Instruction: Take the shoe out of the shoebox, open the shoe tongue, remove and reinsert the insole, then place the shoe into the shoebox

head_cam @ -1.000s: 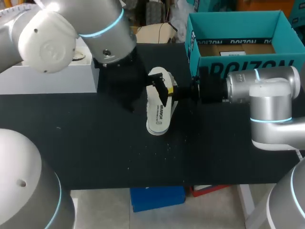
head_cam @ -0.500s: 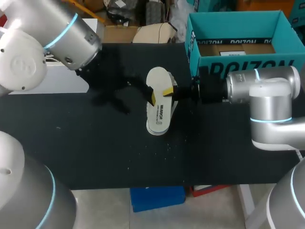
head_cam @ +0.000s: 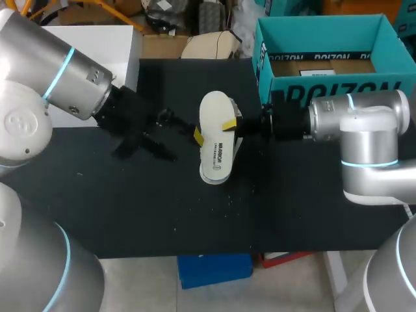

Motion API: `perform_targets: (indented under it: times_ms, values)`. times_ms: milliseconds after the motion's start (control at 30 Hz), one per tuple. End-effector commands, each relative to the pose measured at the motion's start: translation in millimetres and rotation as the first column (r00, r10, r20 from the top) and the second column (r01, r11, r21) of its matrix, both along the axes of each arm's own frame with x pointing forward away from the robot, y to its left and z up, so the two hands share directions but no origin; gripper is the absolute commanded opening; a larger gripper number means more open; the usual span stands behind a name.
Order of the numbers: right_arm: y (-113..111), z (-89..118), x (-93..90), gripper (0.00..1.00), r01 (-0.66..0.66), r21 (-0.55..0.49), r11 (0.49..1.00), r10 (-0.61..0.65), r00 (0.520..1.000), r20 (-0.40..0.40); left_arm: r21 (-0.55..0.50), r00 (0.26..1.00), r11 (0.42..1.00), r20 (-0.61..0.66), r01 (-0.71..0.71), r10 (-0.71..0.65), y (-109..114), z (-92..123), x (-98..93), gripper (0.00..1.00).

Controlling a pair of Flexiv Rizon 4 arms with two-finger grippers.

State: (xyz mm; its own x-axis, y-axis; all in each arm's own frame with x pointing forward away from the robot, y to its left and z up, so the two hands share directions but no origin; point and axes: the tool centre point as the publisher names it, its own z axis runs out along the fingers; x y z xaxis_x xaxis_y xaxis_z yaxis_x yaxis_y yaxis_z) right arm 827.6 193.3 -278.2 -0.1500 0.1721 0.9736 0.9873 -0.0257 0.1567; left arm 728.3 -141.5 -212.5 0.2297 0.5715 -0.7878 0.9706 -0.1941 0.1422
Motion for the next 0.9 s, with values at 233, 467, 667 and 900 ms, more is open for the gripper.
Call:
perform_targets:
  times_ms: [233,467,667,900]
  values:
    - [1,0,-0.2,0.0,0.002,-0.001,1.0,-0.002,1.0,0.0,-0.446,1.0,0.895,0.01,-0.006,0.011,17,-18,-2.6,1.0]
    - [1,0,-0.2,0.0,0.002,-0.001,1.0,-0.002,1.0,0.0,-0.438,0.999,0.898,0.002,-0.034,0.039,19,-20,-2.4,1.0]
    - [1,0,-0.2,0.0,0.002,-0.001,1.0,-0.002,1.0,0.0,-0.447,0.998,0.893,0.025,-0.041,0.059,18,-21,-0.9,1.0]
    - [1,0,-0.2,0.0,0.002,-0.001,1.0,-0.002,1.0,0.0,-0.555,0.986,0.82,0.003,-0.136,0.166,21,-39,19.5,1.0]
